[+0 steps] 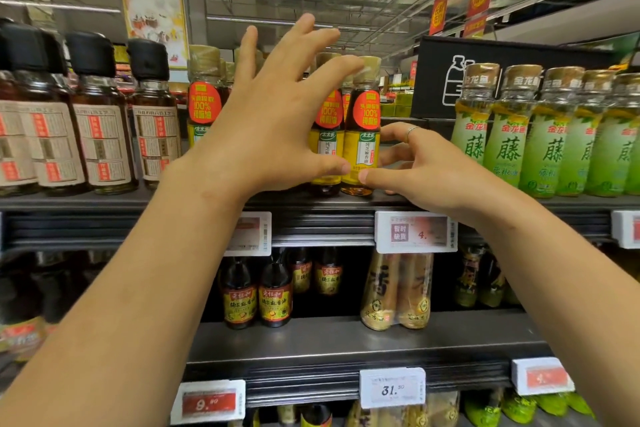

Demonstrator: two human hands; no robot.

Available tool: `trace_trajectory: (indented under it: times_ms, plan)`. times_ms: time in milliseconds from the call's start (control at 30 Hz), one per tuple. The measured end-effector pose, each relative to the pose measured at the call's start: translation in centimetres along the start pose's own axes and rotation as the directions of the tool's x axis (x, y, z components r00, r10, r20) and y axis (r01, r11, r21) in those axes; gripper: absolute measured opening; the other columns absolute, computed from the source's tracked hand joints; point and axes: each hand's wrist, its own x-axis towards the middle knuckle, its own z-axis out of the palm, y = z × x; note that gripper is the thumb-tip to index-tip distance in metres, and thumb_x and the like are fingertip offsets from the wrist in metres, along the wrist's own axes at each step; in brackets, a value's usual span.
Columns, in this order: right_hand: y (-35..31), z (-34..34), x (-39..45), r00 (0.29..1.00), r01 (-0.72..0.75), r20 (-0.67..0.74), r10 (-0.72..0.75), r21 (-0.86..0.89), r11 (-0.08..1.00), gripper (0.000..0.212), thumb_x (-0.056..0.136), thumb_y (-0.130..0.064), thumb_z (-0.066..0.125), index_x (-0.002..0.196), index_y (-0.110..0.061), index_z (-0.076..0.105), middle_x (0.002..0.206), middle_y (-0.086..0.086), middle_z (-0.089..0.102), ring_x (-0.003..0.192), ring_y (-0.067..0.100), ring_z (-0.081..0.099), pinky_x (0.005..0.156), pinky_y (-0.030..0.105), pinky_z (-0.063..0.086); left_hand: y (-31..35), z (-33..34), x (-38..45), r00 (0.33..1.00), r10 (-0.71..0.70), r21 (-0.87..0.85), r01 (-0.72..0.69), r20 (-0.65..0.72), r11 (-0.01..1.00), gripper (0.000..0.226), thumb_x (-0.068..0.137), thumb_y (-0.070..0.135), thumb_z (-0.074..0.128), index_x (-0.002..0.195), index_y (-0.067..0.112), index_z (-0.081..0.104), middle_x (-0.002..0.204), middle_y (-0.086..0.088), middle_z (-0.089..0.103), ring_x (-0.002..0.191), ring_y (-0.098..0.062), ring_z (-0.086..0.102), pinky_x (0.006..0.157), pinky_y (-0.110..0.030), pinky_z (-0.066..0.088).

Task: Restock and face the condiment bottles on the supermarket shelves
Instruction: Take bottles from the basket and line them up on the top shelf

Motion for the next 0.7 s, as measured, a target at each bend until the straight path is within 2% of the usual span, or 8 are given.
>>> trace_trajectory:
  times_ms: [100,167,233,333,433,500,567,700]
  plan:
    - [0.0,-0.3,-0.7,0.997,-0.045,-0.061,0.041,-0.063,0.997,0.05,0.082,-0.039,0.083,0.126,-0.032,0.059,0.098,-0.008,0.076,0.083,0.009,0.074,0.078,0.034,0.059,0.2,0.1,-1.2,0.995,-0.017,-0.209,-0.005,-0.103,0.978,0.081,0.078,0.051,0.075,0.149,0.029,0.043,0.161,0.001,0.031,0.156,-0.021,0.013,0.124,-0.061,0.01]
    - [0.1,-0.6,-1.6,0.994,-0.066,-0.098,0.055,-0.11,0.992,0.046,0.083,-0.042,0.082,0.123,-0.035,0.06,0.098,-0.011,0.075,0.085,0.005,0.072,0.076,0.031,0.055,0.1,0.4,-2.1,0.992,-0.032,-0.317,-0.01,-0.126,0.948,0.071,0.082,0.038,0.078,0.145,0.024,0.048,0.156,0.0,0.037,0.152,-0.019,0.025,0.124,-0.045,0.023]
    - [0.2,-0.8,-2.7,0.99,-0.073,-0.128,0.055,-0.139,0.988,0.038,0.084,-0.042,0.08,0.118,-0.038,0.062,0.094,-0.015,0.076,0.083,0.0,0.071,0.073,0.026,0.051,0.1,0.7,-3.1,0.99,-0.032,-0.348,-0.018,-0.136,0.937,0.061,0.085,0.03,0.078,0.14,0.019,0.053,0.149,0.0,0.044,0.144,-0.017,0.037,0.118,-0.028,0.03]
    - [0.3,-0.9,-4.5,0.98,-0.073,-0.195,0.035,-0.191,0.979,0.026,0.087,-0.035,0.077,0.111,-0.034,0.066,0.09,-0.014,0.076,0.082,0.001,0.071,0.077,0.028,0.056,0.1,0.9,-4.5,0.987,-0.057,-0.395,-0.007,-0.149,0.919,0.049,0.087,0.025,0.076,0.132,0.016,0.06,0.134,0.001,0.053,0.129,-0.016,0.048,0.106,-0.02,0.037]
    - [0.4,-0.4,-6.3,0.967,-0.052,-0.254,-0.019,-0.272,0.961,0.014,0.092,-0.03,0.072,0.105,-0.029,0.071,0.092,-0.014,0.074,0.087,0.0,0.069,0.083,0.027,0.058,0.2,0.9,-5.6,0.988,-0.056,-0.427,-0.011,-0.145,0.904,0.039,0.089,0.028,0.073,0.126,0.02,0.064,0.124,0.006,0.057,0.111,-0.013,0.055,0.092,-0.024,0.046]
    - [0.5,0.1,-7.5,0.954,-0.033,-0.293,-0.071,-0.336,0.941,0.008,0.094,-0.032,0.067,0.099,-0.031,0.073,0.089,-0.02,0.072,0.085,-0.006,0.066,0.077,0.018,0.053,0.2,1.0,-6.3,0.988,-0.044,-0.441,-0.026,-0.148,0.897,0.033,0.089,0.027,0.073,0.121,0.019,0.066,0.118,0.007,0.06,0.104,-0.01,0.057,0.087,-0.028,0.051]
    - [0.8,0.6,-8.8,0.934,-0.019,-0.333,-0.128,-0.403,0.915,0.009,0.096,-0.034,0.064,0.097,-0.032,0.073,0.088,-0.023,0.07,0.087,-0.006,0.065,0.074,0.016,0.047,0.3,1.3,-7.0,0.988,-0.049,-0.462,-0.024,-0.145,0.886,0.03,0.09,0.025,0.072,0.118,0.016,0.067,0.11,0.005,0.063,0.099,-0.011,0.059,0.086,-0.032,0.053]
    - [2.1,0.9,-11.4,0.891,-0.007,-0.405,-0.205,-0.463,0.886,0.019,0.094,-0.031,0.068,0.113,-0.029,0.07,0.108,-0.017,0.067,0.102,-0.001,0.061,0.087,0.018,0.046,0.5,1.7,-8.1,0.986,-0.082,-0.468,0.006,-0.143,0.884,0.022,0.09,0.024,0.069,0.111,0.017,0.069,0.093,0.006,0.068,0.085,-0.011,0.062,0.076,-0.038,0.055]
